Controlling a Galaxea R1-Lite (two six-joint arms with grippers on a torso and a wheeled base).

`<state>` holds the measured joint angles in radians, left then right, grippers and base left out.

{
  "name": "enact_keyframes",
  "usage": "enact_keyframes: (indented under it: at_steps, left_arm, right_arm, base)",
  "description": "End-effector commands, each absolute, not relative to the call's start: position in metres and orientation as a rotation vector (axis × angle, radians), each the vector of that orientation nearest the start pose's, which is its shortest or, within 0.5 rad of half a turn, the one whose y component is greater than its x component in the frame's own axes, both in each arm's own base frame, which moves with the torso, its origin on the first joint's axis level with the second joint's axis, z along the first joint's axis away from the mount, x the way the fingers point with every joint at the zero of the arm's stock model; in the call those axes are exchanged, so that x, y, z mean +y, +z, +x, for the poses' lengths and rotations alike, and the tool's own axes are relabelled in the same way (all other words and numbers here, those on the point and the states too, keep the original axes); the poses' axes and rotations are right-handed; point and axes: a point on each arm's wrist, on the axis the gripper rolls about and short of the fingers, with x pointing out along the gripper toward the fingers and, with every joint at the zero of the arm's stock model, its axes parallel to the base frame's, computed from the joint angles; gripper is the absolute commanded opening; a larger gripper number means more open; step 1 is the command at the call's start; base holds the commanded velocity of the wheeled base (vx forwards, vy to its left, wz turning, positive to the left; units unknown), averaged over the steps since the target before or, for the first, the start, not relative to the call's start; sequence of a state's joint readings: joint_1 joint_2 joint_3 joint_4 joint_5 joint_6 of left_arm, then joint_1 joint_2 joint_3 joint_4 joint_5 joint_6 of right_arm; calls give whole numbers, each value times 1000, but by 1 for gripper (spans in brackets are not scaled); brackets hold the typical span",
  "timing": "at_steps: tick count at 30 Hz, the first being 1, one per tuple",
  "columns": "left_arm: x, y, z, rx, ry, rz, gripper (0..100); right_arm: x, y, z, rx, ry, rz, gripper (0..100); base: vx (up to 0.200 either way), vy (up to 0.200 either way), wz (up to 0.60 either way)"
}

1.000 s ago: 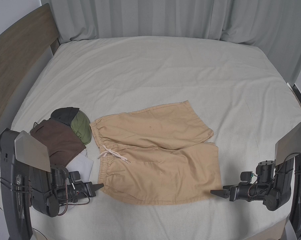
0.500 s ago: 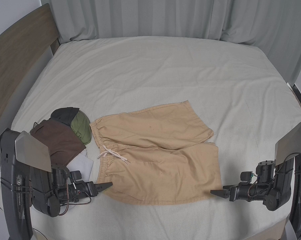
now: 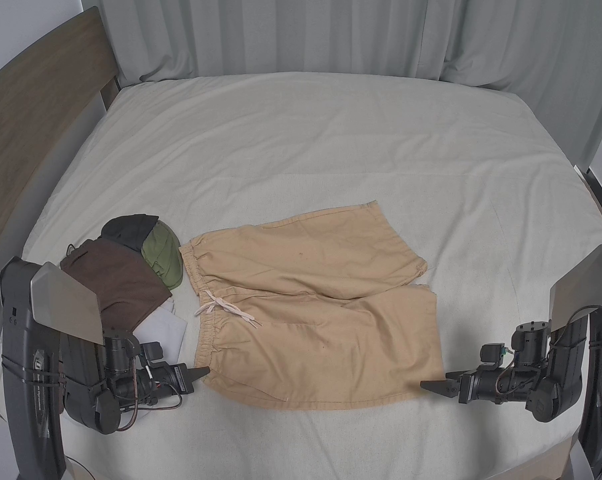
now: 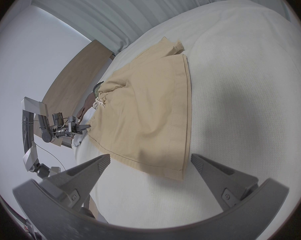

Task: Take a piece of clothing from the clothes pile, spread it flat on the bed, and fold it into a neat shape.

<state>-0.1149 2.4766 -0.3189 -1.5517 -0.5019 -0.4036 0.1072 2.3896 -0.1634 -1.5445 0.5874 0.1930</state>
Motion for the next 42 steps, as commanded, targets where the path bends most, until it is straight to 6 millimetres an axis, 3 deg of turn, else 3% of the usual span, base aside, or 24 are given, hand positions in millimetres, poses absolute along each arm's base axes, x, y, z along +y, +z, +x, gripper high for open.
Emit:
enact_keyframes:
  at_steps: [1,29,30,42]
  left_arm:
    - [-43,-59,281,718,-469,-498,0]
    - [-43,-61,281,721,-469,-497,0]
    - [-43,-61,281,721,-470,-495,0]
    - [-43,-61,281,721,-469,-497,0]
  right_arm:
    - [39,-42,246,744,604,345,100]
    - [42,-55,249,765,620,329,100]
    - [42,-55,249,764,620,330,0]
    - [43,-55,253,751,618,329,0]
  base:
    - [0,0,0]
    - [0,0,0]
    - [0,0,0]
    - [0,0,0]
